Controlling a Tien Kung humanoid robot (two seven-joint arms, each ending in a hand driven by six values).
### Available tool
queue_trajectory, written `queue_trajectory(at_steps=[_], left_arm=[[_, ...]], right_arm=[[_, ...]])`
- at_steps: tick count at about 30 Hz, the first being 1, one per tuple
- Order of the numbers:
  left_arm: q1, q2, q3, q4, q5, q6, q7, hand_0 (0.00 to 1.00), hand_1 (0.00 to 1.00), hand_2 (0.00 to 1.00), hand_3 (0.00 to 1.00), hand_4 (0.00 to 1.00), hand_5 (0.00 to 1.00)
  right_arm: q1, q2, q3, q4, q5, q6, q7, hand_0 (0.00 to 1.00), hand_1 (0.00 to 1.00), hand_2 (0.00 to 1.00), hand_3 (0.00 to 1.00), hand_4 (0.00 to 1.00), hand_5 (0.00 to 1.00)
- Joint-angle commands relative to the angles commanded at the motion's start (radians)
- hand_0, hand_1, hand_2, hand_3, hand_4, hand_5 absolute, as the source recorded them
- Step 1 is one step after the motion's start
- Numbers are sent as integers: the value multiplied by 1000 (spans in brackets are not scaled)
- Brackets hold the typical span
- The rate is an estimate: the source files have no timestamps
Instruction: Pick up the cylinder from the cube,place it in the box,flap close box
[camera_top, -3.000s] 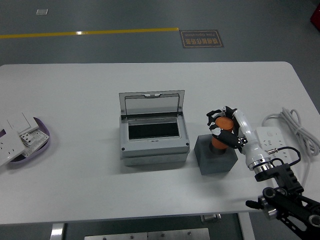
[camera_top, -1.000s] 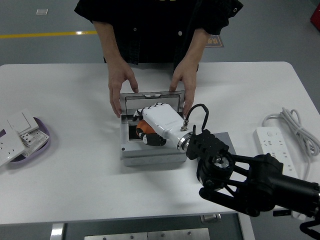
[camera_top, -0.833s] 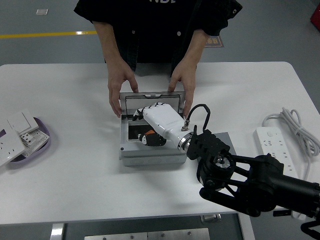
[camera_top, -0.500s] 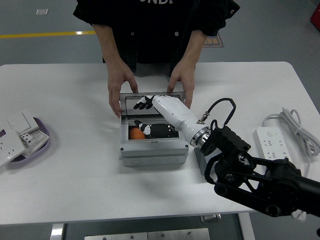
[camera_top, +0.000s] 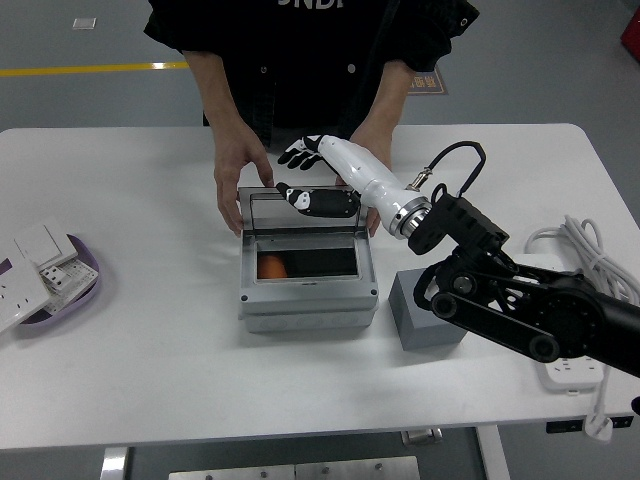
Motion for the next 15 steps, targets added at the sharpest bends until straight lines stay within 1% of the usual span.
queue_trajectory(at_steps=[3, 6, 11, 15], left_arm=[[0, 1, 3, 1, -2, 0, 0, 597, 623, 616, 633, 680, 213], [1, 0, 4, 1, -3, 1, 1, 597, 623, 615, 632, 680, 213], [0, -2, 3, 1, -1, 0, 2, 597, 623, 616, 633, 680, 212], [-1, -2, -5, 1, 5, 1, 2, 597, 623, 616, 633, 680, 212]], right_arm=[[3, -8, -17, -22, 16, 4, -2, 745, 642, 640, 650, 640, 360], [-4, -18, -30, -2, 1, 6, -7, 723, 639, 637, 652, 637, 357], [-31, -50, -34, 83, -49, -1, -17, 722, 638, 638, 654, 632, 353], [-65, -93, -34, 169, -86, -12, -23, 722, 638, 638, 654, 632, 353]])
